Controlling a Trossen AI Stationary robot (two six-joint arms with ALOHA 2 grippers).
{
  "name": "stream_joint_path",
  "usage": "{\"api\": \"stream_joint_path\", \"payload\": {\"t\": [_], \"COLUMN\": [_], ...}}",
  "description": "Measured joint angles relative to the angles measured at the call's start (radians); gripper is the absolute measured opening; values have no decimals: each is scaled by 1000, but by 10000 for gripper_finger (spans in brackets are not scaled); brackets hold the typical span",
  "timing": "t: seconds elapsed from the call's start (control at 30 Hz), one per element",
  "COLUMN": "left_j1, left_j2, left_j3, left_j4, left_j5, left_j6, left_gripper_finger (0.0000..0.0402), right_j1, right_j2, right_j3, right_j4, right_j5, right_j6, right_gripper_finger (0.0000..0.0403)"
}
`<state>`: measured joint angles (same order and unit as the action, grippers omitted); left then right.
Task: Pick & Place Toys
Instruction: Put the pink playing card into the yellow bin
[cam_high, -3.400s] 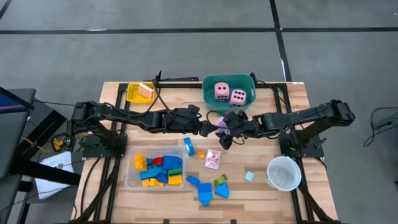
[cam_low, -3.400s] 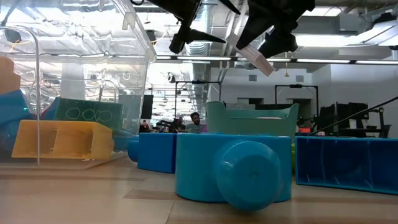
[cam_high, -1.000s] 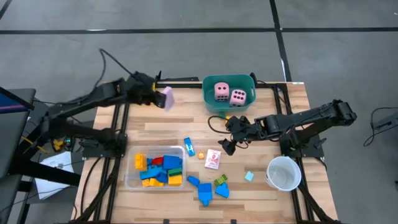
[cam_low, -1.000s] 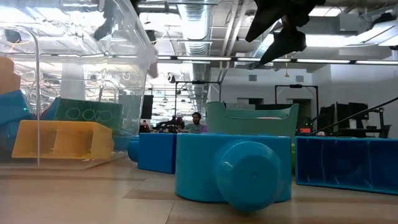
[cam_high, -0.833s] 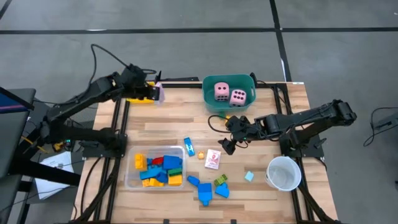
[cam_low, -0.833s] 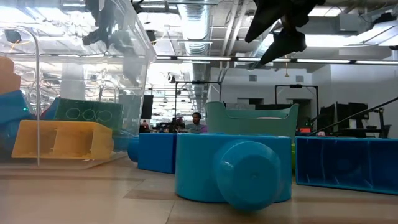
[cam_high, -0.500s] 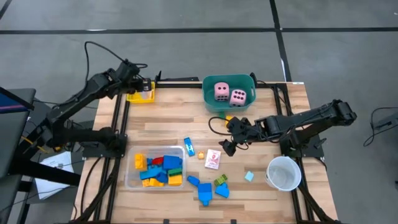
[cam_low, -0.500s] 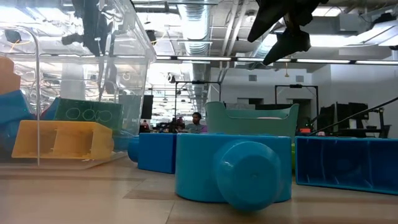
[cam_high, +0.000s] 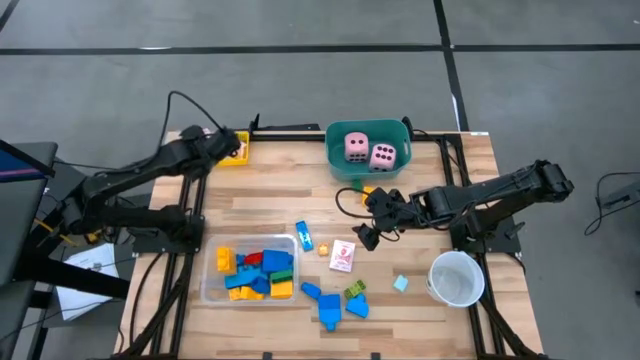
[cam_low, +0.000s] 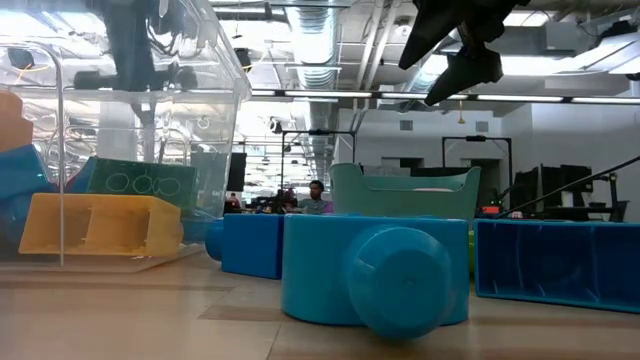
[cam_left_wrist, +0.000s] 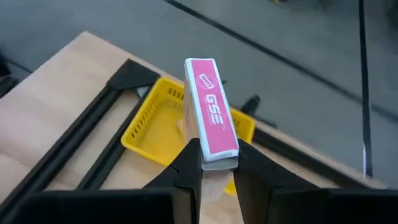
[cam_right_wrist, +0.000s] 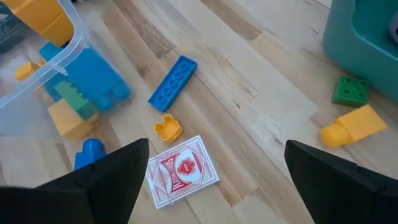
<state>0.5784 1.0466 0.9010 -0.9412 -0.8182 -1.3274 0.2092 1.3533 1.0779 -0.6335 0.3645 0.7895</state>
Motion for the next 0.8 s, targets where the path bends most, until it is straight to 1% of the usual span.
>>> {"api": "stream_joint_path", "payload": {"t": [0.07, 0.2, 0.3, 0.47, 0.63, 0.8], "left_j1": [-9, -18, -17, -11, -10, -4], "left_j2": [0, 9, 12, 55, 109, 178], "left_j3": [-18, -43, -69, -89, -99, -98], "left_j4": [3, 48, 116, 115, 159, 206], "left_j5": [-26, -83, -103, -122, -153, -152], "left_j6": [-57, -123, -119, -107, -111, -110], "left_gripper_finger": [56, 56, 56, 56, 56, 56], "right_j1": [-1, -10, -18, -32, -43, -49], "right_j2": [0, 0, 0, 0, 0, 0], "right_j3": [0, 0, 0, 0, 0, -1], "right_j4": [-3, -3, -3, -3, -3, -3], "right_j5": [0, -1, -2, -5, -6, -9], "right_j6": [0, 0, -2, -11, -11, -11], "right_gripper_finger": [366, 366, 366, 366, 366, 366]}}
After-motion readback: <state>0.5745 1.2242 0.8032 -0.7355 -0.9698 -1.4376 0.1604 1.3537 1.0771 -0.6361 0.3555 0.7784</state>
